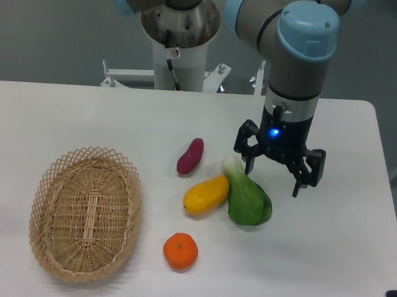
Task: Pick up the orange from the table
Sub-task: 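Move the gripper down and over toward the orange, then lower the open gripper over the orange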
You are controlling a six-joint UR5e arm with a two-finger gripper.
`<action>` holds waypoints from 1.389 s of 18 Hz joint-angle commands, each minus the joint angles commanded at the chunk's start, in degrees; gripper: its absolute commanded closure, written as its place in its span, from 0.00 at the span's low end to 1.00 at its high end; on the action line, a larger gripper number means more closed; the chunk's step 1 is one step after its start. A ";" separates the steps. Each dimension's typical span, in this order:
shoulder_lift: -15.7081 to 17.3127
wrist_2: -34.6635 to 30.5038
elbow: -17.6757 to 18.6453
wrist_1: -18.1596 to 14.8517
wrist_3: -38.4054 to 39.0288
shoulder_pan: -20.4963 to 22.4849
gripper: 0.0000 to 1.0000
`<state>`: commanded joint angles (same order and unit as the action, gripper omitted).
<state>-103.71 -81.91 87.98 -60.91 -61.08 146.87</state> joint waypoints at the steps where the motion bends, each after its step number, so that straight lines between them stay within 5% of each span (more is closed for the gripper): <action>1: 0.00 0.00 0.09 0.18 0.09 -0.17 0.00; 10: -0.53 0.17 0.35 -0.17 3.50 -0.96 0.00; 25: -13.35 0.18 0.53 6.42 26.90 -11.68 0.00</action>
<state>-117.06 -81.73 88.51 -54.49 -34.19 135.18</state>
